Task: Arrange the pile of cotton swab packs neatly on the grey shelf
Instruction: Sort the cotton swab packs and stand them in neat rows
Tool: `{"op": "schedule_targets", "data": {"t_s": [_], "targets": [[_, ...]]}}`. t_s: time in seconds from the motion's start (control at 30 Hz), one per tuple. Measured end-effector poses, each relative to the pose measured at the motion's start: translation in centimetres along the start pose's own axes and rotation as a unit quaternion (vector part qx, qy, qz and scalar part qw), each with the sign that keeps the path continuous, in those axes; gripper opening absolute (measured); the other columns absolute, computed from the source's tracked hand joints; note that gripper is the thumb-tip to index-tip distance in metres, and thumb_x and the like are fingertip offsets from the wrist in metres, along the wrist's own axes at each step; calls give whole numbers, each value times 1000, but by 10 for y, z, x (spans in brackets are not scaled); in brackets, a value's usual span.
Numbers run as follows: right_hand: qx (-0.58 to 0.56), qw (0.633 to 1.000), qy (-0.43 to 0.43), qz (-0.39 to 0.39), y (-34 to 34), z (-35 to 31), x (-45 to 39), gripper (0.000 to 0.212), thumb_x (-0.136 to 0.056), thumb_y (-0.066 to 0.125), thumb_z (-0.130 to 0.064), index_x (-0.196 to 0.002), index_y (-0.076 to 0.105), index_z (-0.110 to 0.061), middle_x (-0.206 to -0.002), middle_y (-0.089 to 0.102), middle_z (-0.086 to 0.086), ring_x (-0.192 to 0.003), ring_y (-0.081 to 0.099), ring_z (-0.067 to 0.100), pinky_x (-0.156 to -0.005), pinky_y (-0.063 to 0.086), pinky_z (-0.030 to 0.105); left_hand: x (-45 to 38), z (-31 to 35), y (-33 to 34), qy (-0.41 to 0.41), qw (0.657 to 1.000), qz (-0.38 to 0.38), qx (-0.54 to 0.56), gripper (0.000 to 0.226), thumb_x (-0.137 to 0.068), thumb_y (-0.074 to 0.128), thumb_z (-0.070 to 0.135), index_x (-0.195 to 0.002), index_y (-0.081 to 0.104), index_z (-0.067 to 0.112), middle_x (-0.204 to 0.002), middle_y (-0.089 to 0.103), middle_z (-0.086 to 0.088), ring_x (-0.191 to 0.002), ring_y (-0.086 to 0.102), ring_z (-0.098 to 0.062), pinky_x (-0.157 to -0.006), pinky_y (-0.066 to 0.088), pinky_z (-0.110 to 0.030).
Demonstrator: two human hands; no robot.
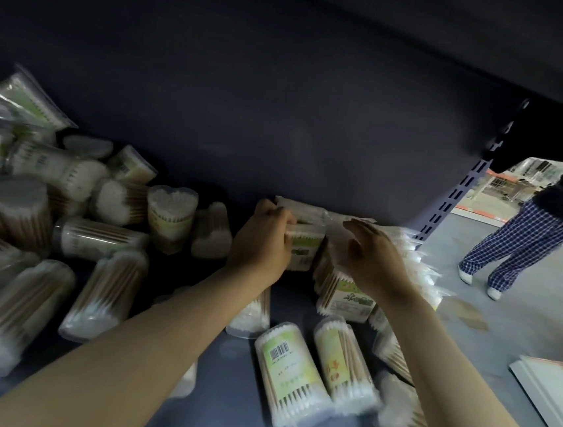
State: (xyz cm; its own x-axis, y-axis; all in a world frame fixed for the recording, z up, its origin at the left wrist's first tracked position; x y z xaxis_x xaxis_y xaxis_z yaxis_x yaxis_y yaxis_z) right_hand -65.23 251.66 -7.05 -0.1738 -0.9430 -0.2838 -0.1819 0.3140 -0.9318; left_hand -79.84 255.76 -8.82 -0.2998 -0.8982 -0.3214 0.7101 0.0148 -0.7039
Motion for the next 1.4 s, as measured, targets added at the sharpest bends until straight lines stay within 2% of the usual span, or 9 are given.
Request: {"op": "schedule_targets", "data": {"t_s": [0.07,0.13,0.33,0.63,0.87,1.07,1.2,1.3,1.4], "targets": [[-1,1000,-4,-5,3,-1,2,29,-91,44,-13,-115,58,-7,-122,58,12,-115,50,30,-90,37,32,-1,0,0,1,1000,10,-18,27,-90,52,11,-116,56,15,-125,41,-3,-110,49,-21,-88,42,-29],[0,1000,-2,-5,4,-1,3,28,-92,42,-24,-106,60,-8,-111,62,11,-106,54,31,-83,38,32,-3,3,-1,14,998,21,-54,25,-90,52,14,-114,57,18,-123,45,-1,-112,45,-21,-89,38,-29],[8,1000,-2,-2,6,1,3,30,-95,44,-26,-118,56,-12,-124,58,8,-117,49,28,-93,36,32,-6,18,2,78,982,16,-172,30,-86,53,8,-115,50,17,-123,43,-5,-114,39,-27,-91,34,-35],[10,1000,0,3,7,3,3,32,-96,44,-29,-122,55,-15,-126,57,5,-118,48,27,-94,35,30,-11,23,10,94,973,0,-208,39,-86,49,0,-122,42,14,-128,36,-9,-116,37,-29,-83,38,-34],[2,1000,7,8,10,6,1,30,-93,48,-24,-120,56,-12,-124,57,8,-116,49,29,-94,36,32,-12,24,10,96,972,17,-215,43,-86,49,2,-125,41,17,-129,35,-7,-117,36,-29,-83,38,-33],[-8,1000,11,8,8,5,2,31,-91,49,-17,-120,56,-13,-124,57,8,-115,50,29,-93,37,31,-9,23,6,132,970,37,-200,44,-83,56,7,-124,45,14,-126,42,-10,-113,41,-32,-87,37,-37],[-23,999,2,27,-2,-2,1,39,-84,48,-3,-121,56,-10,-125,55,12,-114,50,31,-91,39,33,-4,21,-21,148,974,88,-146,40,-73,66,5,-112,58,7,-108,56,-18,-97,52,-40,-73,44,-41],[-33,997,-9,66,-17,-16,1,45,-82,46,3,-123,55,-12,-128,54,10,-117,48,28,-92,36,28,0,14,-37,152,972,86,-158,33,-77,63,6,-109,59,6,-107,55,-18,-98,50,-39,-75,43,-42],[-48,995,-24,80,-24,-33,0,43,-83,47,3,-121,57,-13,-126,55,9,-116,49,26,-86,33,23,8,5,-53,165,967,95,-168,30,-65,72,0,-94,65,5,-94,58,-18,-83,55,-41,-70,47,-42]]}}
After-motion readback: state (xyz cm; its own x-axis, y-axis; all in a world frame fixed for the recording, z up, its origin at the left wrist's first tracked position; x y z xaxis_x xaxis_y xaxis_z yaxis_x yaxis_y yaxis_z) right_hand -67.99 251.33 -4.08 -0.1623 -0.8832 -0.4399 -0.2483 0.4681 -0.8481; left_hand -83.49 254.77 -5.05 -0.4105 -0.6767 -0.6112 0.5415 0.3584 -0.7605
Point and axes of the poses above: each hand's wrist, its own x-axis away from the middle knuckle, its own y-axis out of the palm, z = x × y, the point moved 10 cm from there along -x, towards the middle knuckle
